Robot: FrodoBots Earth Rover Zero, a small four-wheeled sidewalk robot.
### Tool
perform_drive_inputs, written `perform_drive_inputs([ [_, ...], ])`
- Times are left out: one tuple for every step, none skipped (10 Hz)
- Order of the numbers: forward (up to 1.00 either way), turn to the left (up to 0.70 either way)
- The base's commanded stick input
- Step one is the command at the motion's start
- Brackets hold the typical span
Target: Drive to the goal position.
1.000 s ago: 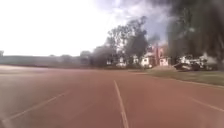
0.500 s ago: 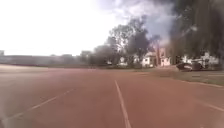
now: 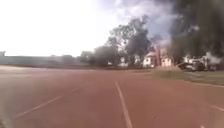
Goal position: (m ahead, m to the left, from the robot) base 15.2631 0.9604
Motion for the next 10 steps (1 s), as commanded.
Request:
perform_drive_inputs([
  [0.7, 0.0],
  [0.7, 0.0],
  [0.7, 0.0],
  [0.7, 0.0],
  [0.7, 0.0],
  [0.7, 0.0],
  [0.7, 0.0],
  [0.7, 0.0],
  [0.7, 0.0],
  [0.7, 0.0],
])
